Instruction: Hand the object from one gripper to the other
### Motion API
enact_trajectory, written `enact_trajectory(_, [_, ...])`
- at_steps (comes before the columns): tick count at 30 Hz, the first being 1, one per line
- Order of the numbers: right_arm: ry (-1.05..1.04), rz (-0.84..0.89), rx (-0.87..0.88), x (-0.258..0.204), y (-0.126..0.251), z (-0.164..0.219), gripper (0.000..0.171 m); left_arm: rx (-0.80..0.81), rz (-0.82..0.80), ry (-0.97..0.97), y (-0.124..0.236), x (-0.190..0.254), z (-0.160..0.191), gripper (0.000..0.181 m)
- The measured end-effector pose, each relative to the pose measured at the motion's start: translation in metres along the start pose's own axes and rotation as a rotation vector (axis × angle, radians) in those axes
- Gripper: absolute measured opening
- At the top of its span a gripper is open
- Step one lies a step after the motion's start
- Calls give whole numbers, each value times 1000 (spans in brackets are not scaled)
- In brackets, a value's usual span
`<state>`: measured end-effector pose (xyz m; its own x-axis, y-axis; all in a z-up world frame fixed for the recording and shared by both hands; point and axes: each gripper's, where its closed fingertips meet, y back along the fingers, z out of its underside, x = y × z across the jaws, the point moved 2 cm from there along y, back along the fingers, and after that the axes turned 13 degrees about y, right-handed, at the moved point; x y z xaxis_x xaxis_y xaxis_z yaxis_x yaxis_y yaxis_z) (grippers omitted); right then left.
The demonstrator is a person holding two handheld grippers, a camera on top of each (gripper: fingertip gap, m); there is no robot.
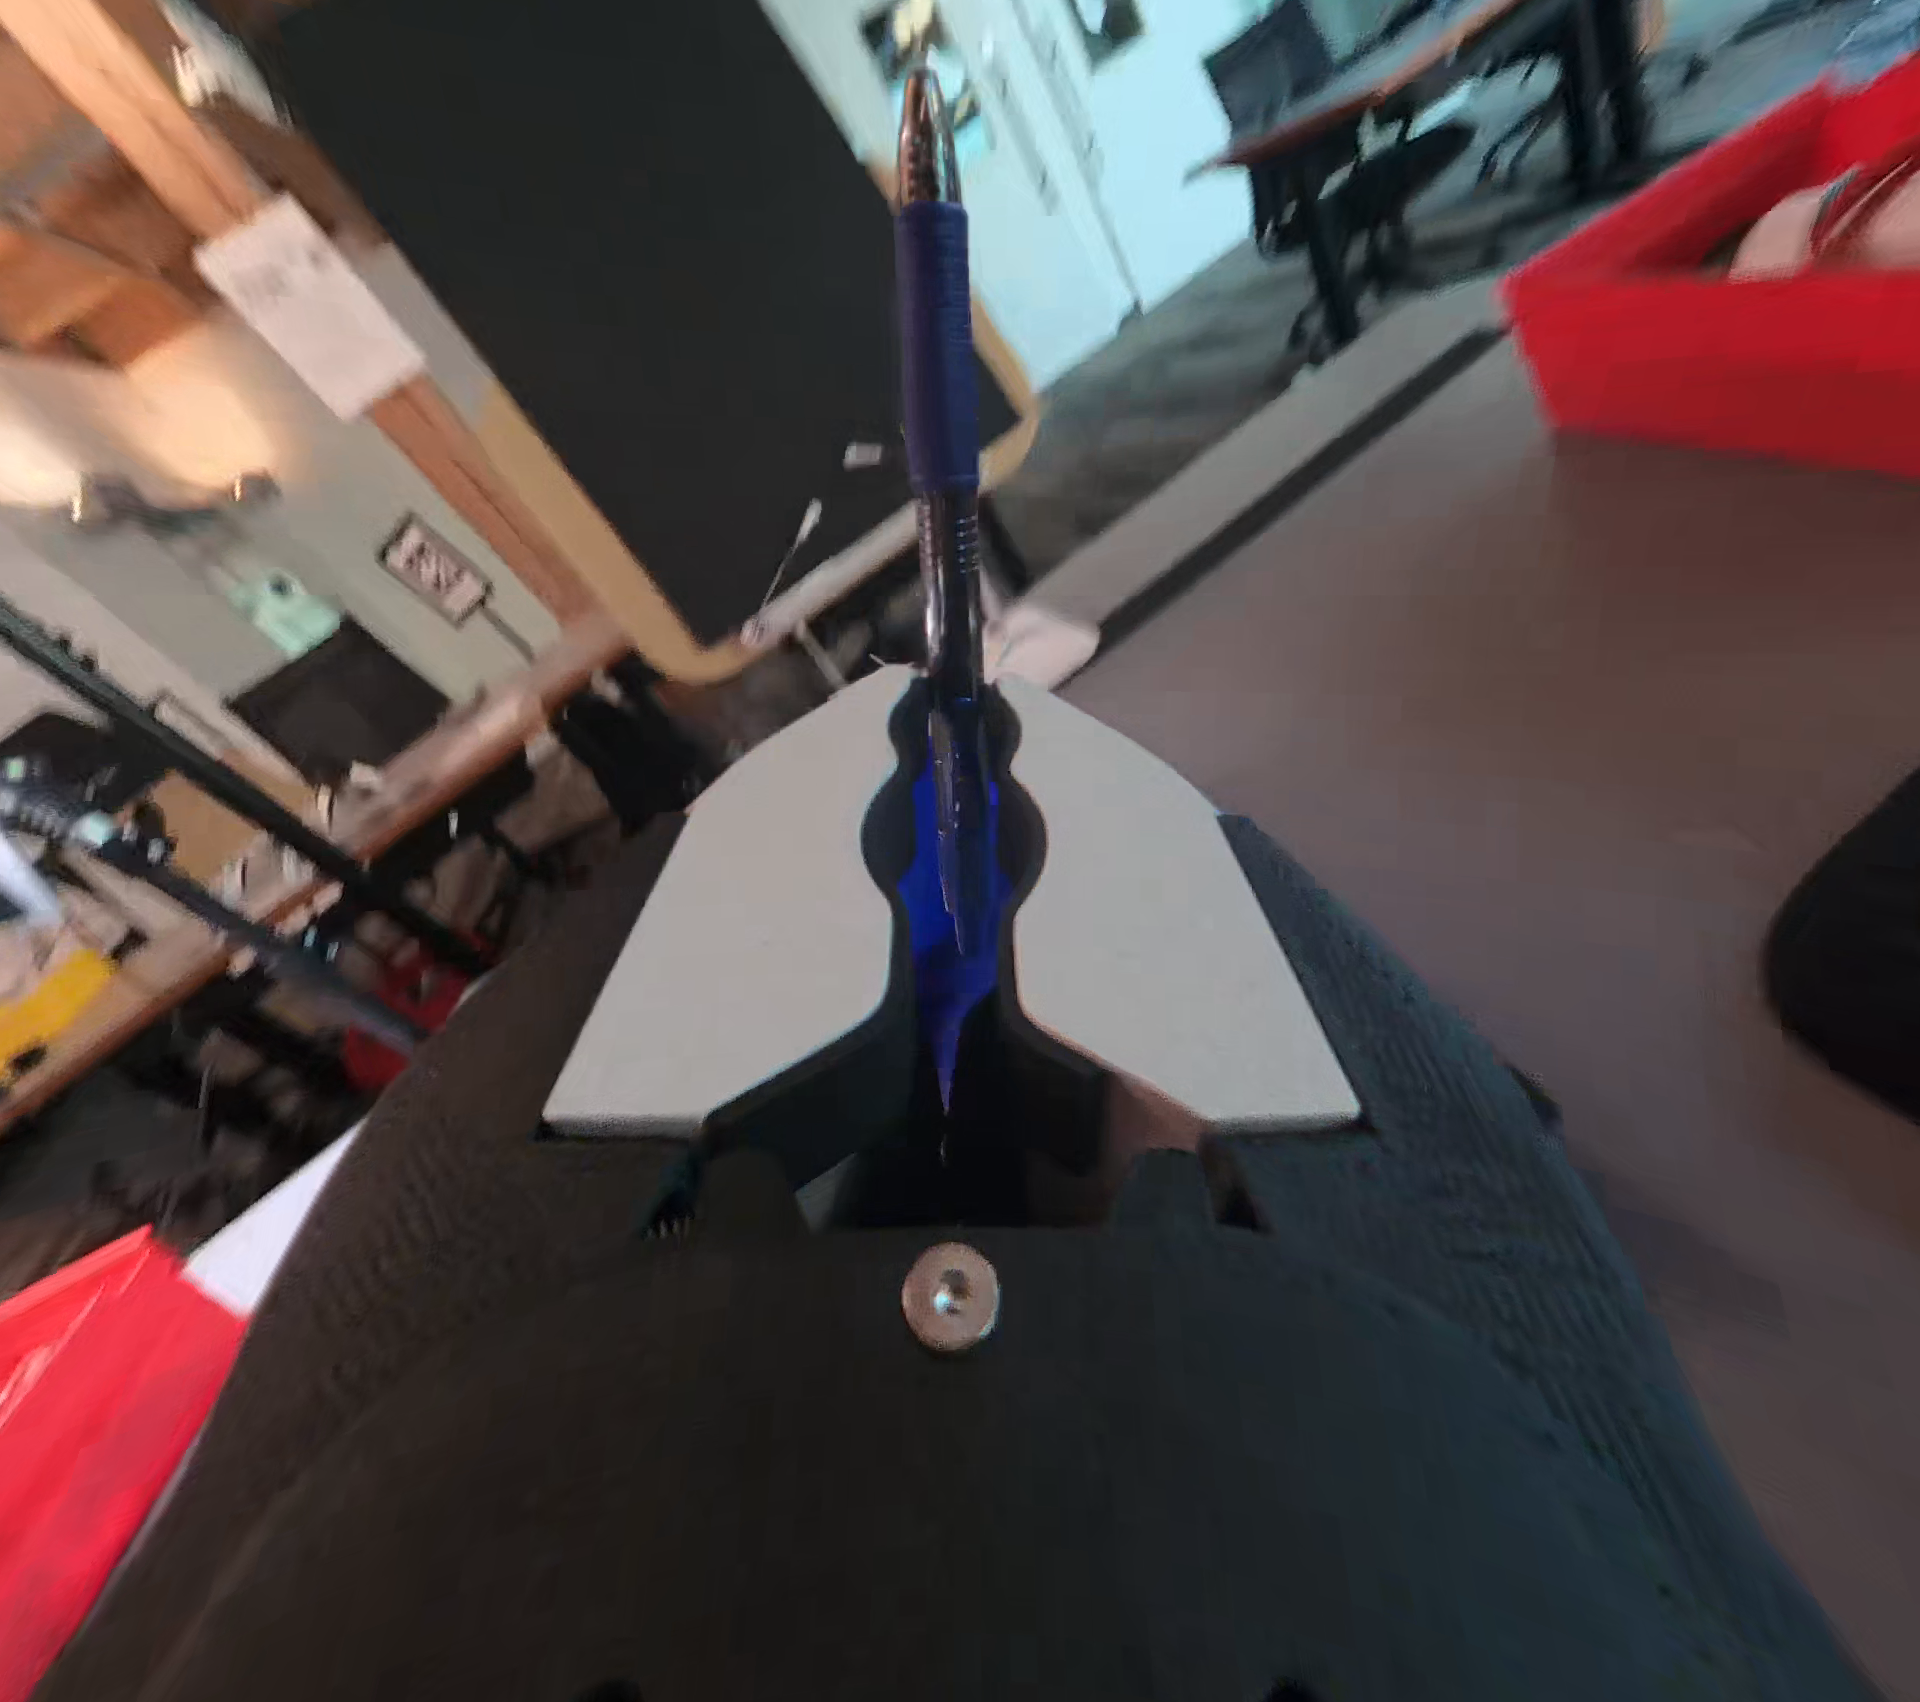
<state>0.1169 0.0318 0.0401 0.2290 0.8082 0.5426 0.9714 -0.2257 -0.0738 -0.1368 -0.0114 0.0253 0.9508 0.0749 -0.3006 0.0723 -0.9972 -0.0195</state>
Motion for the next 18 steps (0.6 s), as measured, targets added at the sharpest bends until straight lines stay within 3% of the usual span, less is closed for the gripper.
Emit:
enact_trajectory(3, [5, -64, 67, -23, -12, -15, 24, 138, 78, -1, 16, 36, -27, 10])
enact_trajectory(8, [-20, -137, 231, -59, -28, -40, 24, 239, 213, -66, 40, 93, -51, 9])
enact_trajectory(18, [-144, -166, 379, -74, -39, -51, 22, 255, 369, -162, 57, 160, -53, 10])
